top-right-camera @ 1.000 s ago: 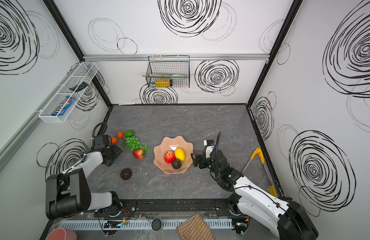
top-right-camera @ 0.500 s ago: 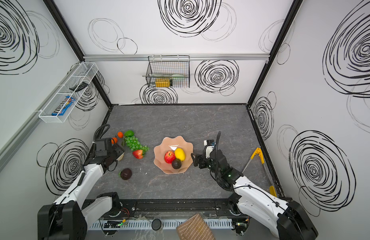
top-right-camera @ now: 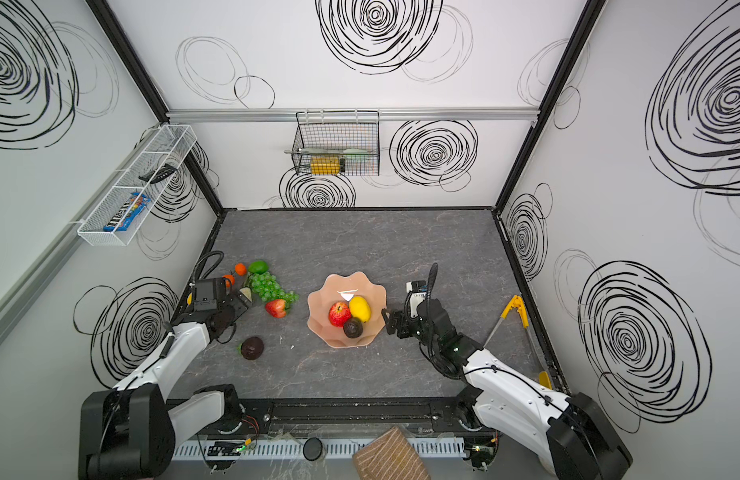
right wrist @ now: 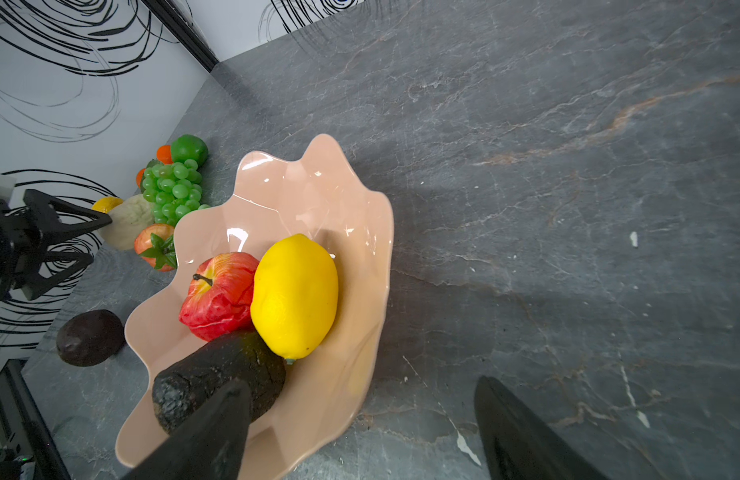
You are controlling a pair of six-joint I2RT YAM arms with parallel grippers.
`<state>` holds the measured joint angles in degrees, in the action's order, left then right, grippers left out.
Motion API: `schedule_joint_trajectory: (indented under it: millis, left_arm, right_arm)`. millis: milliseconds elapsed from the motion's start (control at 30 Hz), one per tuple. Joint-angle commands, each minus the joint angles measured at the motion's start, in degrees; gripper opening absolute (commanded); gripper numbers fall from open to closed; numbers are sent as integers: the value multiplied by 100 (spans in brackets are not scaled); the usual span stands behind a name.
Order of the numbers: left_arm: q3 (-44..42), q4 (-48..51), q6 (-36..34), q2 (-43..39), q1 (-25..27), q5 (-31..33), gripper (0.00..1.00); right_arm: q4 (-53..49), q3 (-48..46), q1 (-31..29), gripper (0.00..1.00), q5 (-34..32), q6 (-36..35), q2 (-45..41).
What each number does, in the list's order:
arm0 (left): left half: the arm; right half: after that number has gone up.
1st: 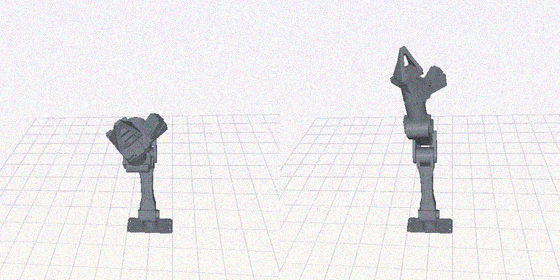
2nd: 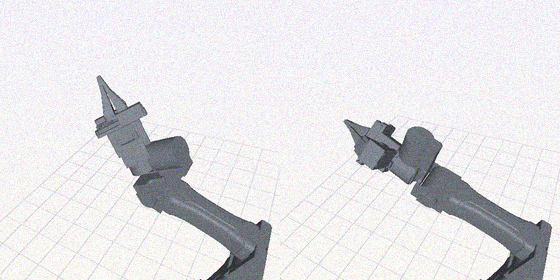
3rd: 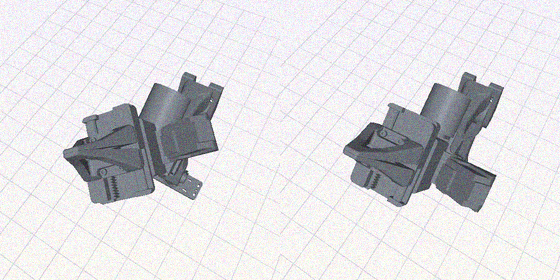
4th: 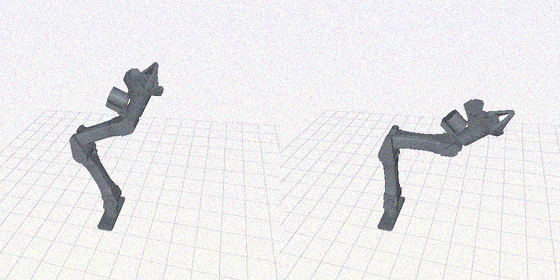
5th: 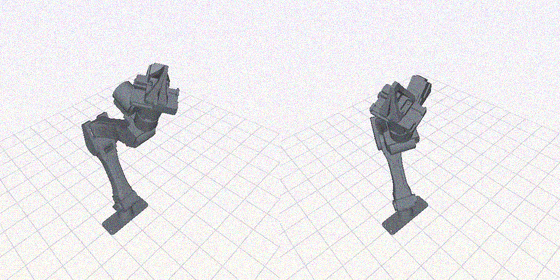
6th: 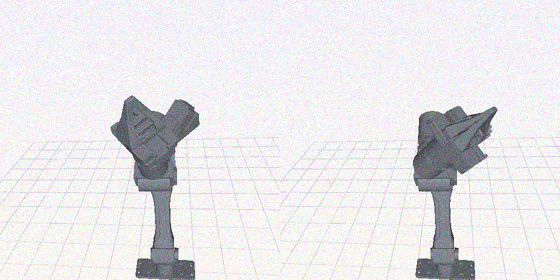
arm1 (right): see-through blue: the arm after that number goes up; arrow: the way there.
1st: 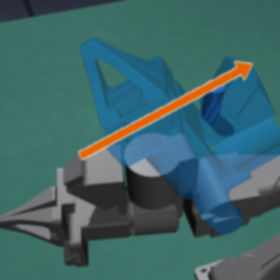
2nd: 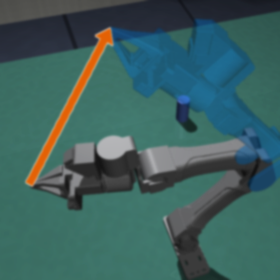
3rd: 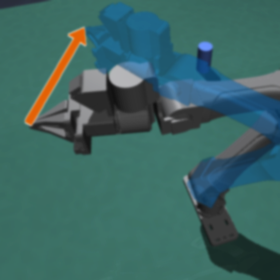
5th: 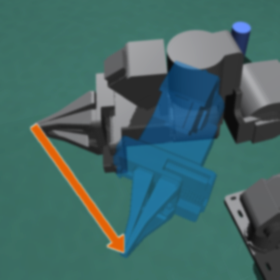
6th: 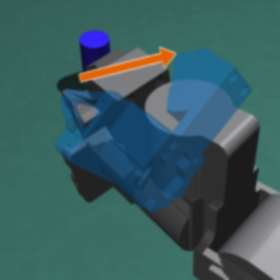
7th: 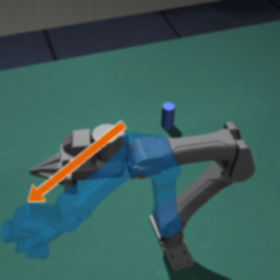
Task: Place and organize the fake fruits in the fruit bowl
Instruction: 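Lower the left gripper over the cream pear beside the grapes, then close the left gripper on the cream pear and lift it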
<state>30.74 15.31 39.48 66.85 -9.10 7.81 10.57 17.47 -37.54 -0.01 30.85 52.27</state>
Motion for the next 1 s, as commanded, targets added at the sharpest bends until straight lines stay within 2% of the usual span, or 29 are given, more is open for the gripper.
schedule_joint_trajectory:
  millis: [0,267,467,633,767,967]
  left_arm:
    - [223,-362,97,341,120,-72,89]
    - [354,-791,267,903,85,-122,93]
    - [328,-1015,375,1159,67,-152,87]
    - [318,-1197,459,1310,84,-175,86]
    - [262,-1328,521,1331,106,-216,73]
    - [96,-1280,605,925,254,0,68]
  right_arm:
    - [156,-34,32,88,54,53,4]
    - [171,-57,70,88,102,57,-33]
    - [170,-55,80,88,115,60,-20]
    - [173,-52,89,88,128,70,-9]
    - [165,-62,93,88,106,61,-4]
    - [156,-68,109,88,62,57,-13]
